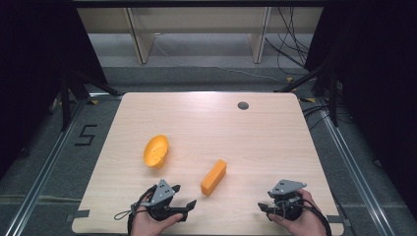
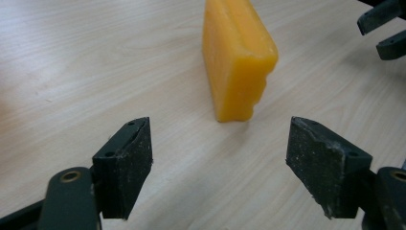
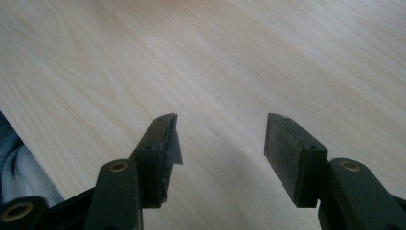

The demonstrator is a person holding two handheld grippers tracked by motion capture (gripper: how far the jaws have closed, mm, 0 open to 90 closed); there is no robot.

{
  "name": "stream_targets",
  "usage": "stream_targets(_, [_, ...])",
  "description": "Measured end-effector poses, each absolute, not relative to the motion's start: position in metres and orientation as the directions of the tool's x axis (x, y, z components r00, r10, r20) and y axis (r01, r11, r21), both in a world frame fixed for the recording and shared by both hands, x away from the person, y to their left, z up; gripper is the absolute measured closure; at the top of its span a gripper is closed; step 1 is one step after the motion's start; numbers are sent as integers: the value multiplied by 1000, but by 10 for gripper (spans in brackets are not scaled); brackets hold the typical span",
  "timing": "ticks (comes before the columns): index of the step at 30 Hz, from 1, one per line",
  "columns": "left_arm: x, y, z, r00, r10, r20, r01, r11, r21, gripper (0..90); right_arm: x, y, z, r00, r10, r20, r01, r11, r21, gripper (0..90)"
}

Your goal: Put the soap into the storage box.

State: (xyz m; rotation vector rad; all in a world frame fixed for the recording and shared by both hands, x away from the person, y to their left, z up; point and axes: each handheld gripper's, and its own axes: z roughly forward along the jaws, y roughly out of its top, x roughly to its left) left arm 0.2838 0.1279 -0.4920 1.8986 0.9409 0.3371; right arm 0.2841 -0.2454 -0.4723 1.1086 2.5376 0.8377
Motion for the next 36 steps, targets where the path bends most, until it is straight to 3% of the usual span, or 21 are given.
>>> stream_targets(7, [281,123,-493,682,715,-154,460,-256,850,238,287,-249,-473,-695,719,-10,560,550,620,455])
stream_targets(14, [283,109,-491,703,697,-142,432,-259,864,256,285,-248,-471,-664,747,-2,591,527,611,455])
stream_targets(26, [311,69,-502,713,693,-104,430,-316,846,260,284,-247,-472,-657,753,25,611,514,602,455])
stream_targets(36, [329,43,-516,682,729,-55,438,-347,829,371,286,-248,-473,-682,731,0,580,541,610,455])
